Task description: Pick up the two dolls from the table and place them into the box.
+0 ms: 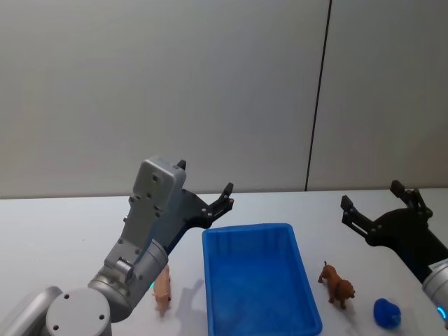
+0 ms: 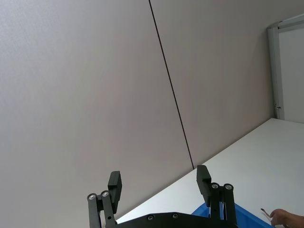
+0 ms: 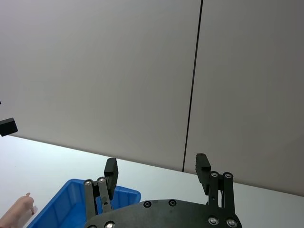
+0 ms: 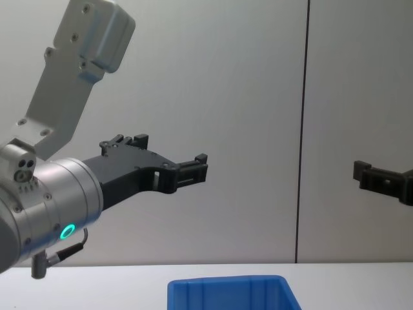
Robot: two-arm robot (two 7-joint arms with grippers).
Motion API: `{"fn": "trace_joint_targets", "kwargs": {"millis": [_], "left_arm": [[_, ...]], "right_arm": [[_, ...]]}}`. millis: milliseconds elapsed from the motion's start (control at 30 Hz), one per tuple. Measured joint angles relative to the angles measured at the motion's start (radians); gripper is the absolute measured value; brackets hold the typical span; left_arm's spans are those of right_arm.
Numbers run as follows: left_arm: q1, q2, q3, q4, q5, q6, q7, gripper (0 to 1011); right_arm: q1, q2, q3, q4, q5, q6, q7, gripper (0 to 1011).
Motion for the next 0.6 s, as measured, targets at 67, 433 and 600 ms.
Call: {"fn": "trace_joint_targets", "kwargs": {"millis": [67,433,600], "left_arm": [[0.0,0.0,0.0,0.0,0.0,0.0,0.0,1001],[0.0,0.0,0.0,0.0,0.0,0.0,0.0,1001],[0.0,0.0,0.0,0.0,0.0,0.0,0.0,1001]], "right_arm": [[0.0,0.0,0.0,0.0,0.0,0.0,0.0,1003],[0.0,0.0,0.0,0.0,0.0,0.0,0.0,1003],[0.0,0.0,0.0,0.0,0.0,0.0,0.0,1003]]}}
